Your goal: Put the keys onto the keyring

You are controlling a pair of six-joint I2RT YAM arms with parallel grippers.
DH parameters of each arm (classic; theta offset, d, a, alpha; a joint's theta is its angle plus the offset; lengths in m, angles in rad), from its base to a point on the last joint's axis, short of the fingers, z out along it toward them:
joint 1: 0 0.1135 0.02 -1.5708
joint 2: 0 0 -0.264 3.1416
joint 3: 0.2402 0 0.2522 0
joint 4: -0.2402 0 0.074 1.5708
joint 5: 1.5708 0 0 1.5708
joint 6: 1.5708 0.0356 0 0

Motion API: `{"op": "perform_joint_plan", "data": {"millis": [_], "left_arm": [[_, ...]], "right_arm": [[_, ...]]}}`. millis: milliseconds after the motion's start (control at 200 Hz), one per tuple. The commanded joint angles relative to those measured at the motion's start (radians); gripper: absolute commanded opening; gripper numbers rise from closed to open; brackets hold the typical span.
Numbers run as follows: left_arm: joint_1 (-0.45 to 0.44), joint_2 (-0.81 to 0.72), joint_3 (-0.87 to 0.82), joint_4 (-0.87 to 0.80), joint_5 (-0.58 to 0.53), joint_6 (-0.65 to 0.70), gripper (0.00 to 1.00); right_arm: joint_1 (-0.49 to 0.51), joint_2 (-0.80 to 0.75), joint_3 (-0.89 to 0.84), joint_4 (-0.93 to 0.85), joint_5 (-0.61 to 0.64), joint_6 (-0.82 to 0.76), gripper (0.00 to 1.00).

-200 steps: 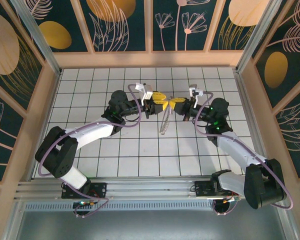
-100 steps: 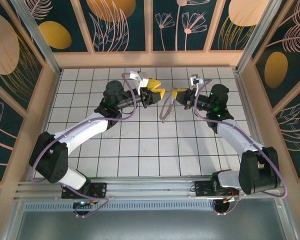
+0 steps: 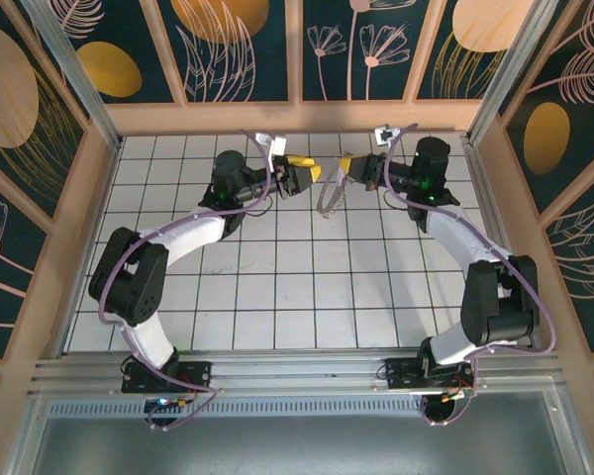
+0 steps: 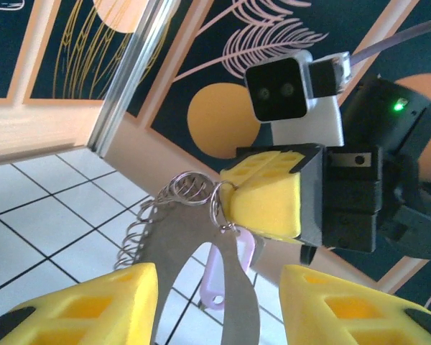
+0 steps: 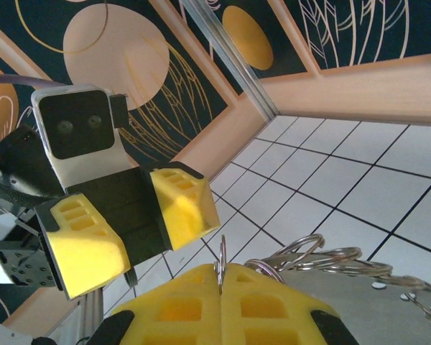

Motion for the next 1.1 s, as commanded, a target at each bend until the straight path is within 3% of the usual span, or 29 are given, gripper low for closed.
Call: {"op": "perform_joint_plan", "data": {"millis": [0,450,1091], "left_arm": [[0.021,0.025,0.006,0.190,0.063,-0.156,0.48],[0.036,0.110,0.004,0.237,0.075,-0.281,0.43],[0.051,0.242,0.028,0.519,0.095,-0.501,0.38]], "right_arm": [[-0.007,0.031,0.054,0.017,-0.068,0.051,0.00],[0.060,0.153,0.091,0.077,-0.066,0.129,0.00],[0.081,0.201,0.139,0.079,-0.051,0.155,0.00]]}}
